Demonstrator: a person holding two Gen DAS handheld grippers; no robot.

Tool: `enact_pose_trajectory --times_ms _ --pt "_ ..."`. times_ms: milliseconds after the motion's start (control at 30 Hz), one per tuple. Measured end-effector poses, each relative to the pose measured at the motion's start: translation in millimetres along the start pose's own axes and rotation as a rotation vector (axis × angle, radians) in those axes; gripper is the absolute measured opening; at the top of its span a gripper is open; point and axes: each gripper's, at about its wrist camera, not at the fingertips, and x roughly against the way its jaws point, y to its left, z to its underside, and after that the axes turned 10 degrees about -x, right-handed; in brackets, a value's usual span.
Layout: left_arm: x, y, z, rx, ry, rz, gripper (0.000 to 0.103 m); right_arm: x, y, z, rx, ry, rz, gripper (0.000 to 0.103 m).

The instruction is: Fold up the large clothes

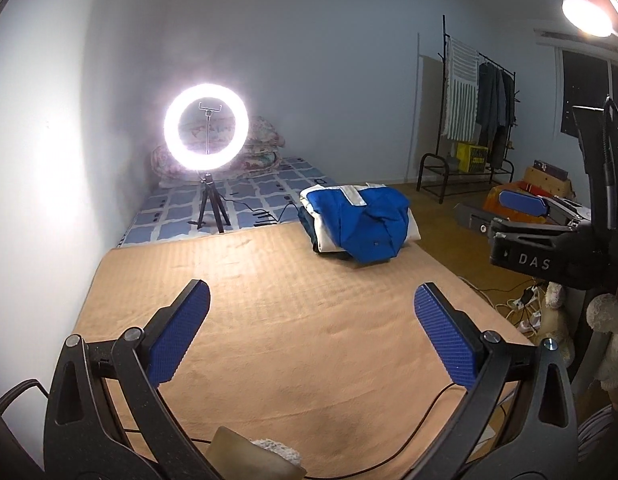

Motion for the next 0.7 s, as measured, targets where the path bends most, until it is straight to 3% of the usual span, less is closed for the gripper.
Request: enact_pose_trajectory --times_ms 700 --pt "12.6 11.0 -0.3 0.027 -0.033 -0.026 0.103 -3.2 -11.1 4.5 -0.06 0.045 -0.021 0.082"
